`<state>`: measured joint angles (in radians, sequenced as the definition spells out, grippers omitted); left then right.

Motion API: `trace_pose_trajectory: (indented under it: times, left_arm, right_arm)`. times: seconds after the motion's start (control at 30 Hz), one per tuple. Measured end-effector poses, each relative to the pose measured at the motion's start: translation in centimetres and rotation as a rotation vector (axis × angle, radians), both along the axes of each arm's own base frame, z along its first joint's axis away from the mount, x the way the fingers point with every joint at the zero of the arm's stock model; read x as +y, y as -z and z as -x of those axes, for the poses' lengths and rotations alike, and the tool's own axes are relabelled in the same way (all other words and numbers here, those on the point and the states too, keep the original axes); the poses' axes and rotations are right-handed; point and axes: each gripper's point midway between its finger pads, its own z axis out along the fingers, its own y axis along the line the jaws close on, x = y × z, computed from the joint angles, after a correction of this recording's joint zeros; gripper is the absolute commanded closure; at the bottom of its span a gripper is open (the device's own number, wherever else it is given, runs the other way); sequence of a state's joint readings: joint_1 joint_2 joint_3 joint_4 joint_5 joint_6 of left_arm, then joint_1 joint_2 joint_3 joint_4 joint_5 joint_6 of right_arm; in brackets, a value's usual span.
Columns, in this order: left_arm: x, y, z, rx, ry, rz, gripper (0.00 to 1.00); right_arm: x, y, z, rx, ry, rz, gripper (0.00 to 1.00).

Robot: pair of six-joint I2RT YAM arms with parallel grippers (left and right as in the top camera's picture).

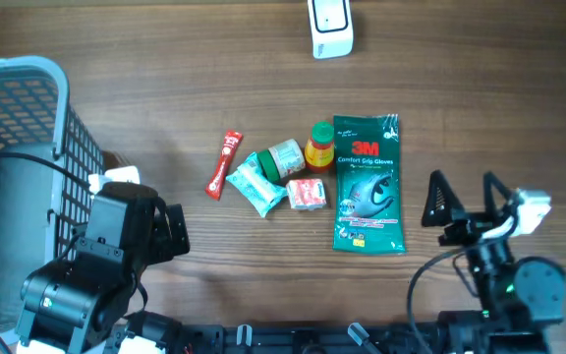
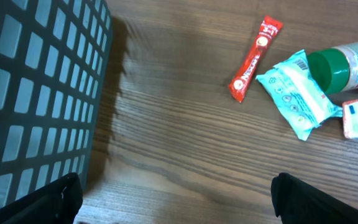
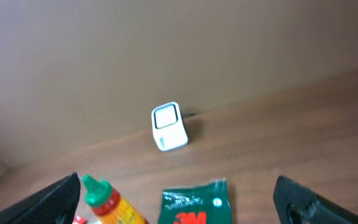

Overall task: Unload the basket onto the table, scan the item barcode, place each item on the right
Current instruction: 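Raise the right gripper and move it toward the gloves pack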

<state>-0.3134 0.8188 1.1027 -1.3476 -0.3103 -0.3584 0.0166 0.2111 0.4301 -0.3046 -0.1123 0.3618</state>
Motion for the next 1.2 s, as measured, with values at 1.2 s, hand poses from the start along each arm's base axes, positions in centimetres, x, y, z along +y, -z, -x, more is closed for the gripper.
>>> trace_pose_trajectory:
  times: [1.2]
  left_arm:
    - [0.0,0.0,0.0,0.003,0.001,0.001,0.0]
  right_arm:
    - [8.1,1.0,-5.8,1.076,-0.187,-0.488,0.0]
